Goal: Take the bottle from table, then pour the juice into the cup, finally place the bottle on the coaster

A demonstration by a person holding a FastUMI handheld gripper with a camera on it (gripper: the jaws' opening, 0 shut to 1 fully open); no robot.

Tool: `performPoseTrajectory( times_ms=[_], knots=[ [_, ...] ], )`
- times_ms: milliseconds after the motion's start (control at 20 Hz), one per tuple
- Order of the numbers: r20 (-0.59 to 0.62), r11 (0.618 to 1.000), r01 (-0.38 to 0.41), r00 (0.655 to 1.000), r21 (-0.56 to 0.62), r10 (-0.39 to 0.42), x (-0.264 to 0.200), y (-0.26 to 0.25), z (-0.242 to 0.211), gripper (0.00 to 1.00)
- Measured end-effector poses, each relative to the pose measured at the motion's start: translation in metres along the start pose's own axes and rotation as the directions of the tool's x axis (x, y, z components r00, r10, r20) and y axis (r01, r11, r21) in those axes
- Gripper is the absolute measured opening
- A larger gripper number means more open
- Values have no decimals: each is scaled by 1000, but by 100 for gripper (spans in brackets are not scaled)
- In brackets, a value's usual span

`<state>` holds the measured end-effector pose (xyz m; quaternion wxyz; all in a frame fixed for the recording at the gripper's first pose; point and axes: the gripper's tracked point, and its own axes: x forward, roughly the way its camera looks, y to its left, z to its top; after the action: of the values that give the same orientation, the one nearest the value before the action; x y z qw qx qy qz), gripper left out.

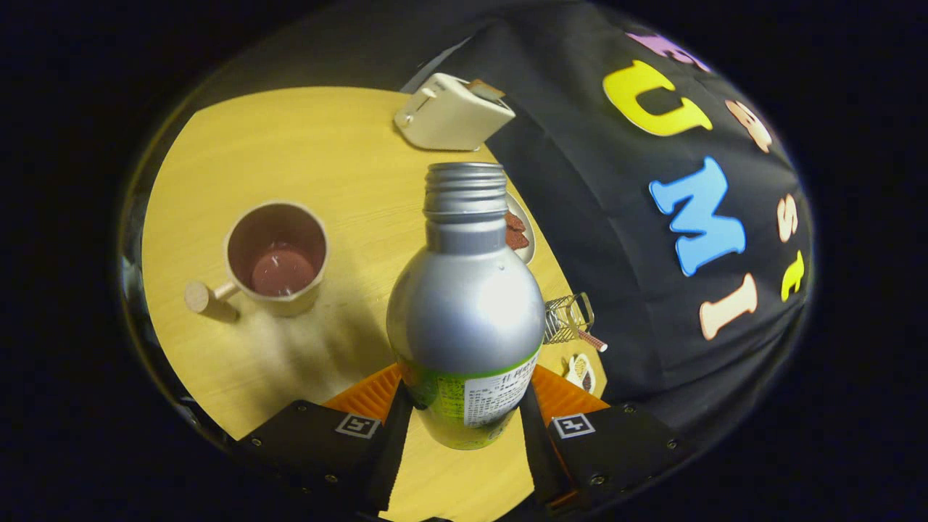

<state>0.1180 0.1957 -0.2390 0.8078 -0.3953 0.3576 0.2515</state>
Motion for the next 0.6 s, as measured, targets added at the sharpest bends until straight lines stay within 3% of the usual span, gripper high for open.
performPoseTrajectory(
  times_ms=[350,600],
  knots=[
    [49,980,-58,998,191,50,24,-28,-20,72],
    [123,929,-85,991,359,43,41,-54,-16,72]
  ],
)
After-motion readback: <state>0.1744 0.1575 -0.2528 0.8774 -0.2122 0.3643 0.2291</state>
